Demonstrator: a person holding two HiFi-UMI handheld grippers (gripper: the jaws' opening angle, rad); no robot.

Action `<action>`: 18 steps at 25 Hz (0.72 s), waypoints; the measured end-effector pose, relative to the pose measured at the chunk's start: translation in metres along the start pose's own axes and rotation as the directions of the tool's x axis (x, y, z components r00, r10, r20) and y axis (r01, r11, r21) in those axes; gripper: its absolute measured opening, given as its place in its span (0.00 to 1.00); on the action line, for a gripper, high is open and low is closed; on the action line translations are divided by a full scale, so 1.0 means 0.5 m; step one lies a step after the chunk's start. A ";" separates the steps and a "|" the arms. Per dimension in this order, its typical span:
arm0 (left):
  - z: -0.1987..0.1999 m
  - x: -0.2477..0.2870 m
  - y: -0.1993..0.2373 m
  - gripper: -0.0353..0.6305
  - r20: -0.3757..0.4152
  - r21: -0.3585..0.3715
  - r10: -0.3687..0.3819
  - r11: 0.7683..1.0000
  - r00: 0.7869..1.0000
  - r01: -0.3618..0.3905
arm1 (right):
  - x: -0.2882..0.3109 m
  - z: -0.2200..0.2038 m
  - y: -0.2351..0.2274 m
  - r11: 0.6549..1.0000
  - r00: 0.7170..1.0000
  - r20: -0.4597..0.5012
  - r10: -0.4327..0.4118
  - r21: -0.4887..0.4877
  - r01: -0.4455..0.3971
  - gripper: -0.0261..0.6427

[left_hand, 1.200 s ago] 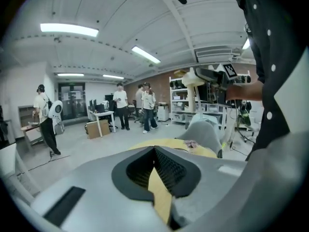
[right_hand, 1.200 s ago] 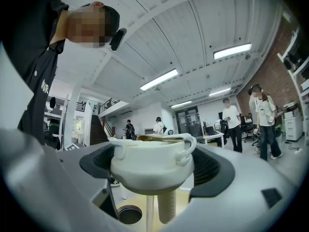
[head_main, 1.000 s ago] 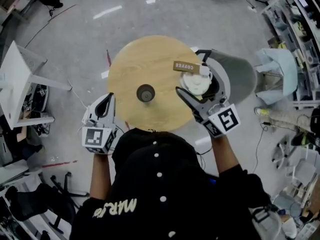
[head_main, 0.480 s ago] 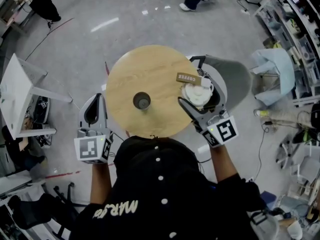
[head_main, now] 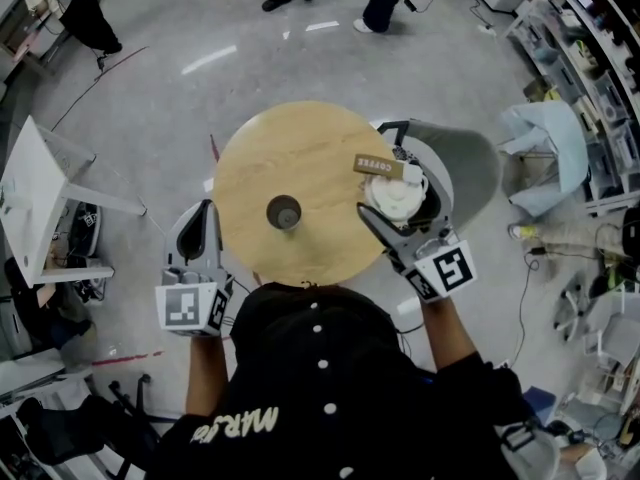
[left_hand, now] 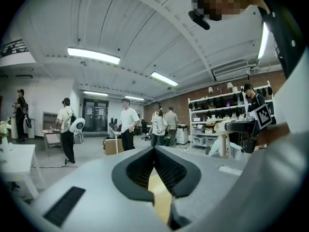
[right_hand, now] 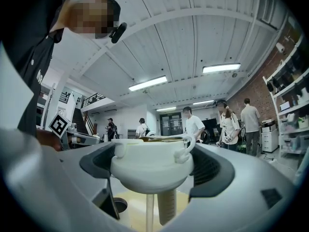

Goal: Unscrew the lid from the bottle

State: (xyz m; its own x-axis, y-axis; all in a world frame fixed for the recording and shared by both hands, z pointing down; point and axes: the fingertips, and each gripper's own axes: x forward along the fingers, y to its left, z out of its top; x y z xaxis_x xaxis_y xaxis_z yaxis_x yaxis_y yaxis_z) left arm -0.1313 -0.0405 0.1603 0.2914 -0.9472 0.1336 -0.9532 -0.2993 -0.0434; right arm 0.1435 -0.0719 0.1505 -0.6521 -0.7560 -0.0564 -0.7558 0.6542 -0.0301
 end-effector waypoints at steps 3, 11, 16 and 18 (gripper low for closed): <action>0.002 -0.006 -0.001 0.06 0.003 -0.013 0.007 1.000 1.000 -0.007 | 0.000 0.001 0.003 1.000 1.000 -0.009 0.000 -0.001 0.000 0.74; 0.004 -0.011 -0.011 0.06 0.013 -0.032 0.001 0.999 1.000 0.000 | 0.004 0.001 0.006 1.000 1.000 0.007 0.001 0.006 -0.001 0.74; -0.003 -0.009 -0.009 0.06 0.008 -0.025 0.002 1.000 1.000 -0.002 | 0.011 -0.002 0.004 1.000 1.000 0.026 0.011 0.003 -0.011 0.74; -0.005 -0.008 -0.009 0.06 0.012 -0.031 0.004 1.000 1.000 -0.003 | 0.013 -0.004 0.004 1.000 1.000 0.028 0.013 0.005 -0.013 0.74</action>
State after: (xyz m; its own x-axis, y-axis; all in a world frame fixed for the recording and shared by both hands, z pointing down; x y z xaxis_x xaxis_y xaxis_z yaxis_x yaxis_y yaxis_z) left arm -0.1283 -0.0351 0.1623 0.2887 -0.9496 0.1217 -0.9562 -0.2924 -0.0135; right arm 0.1377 -0.0755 0.1521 -0.6600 -0.7465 -0.0844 -0.7468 0.6641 -0.0347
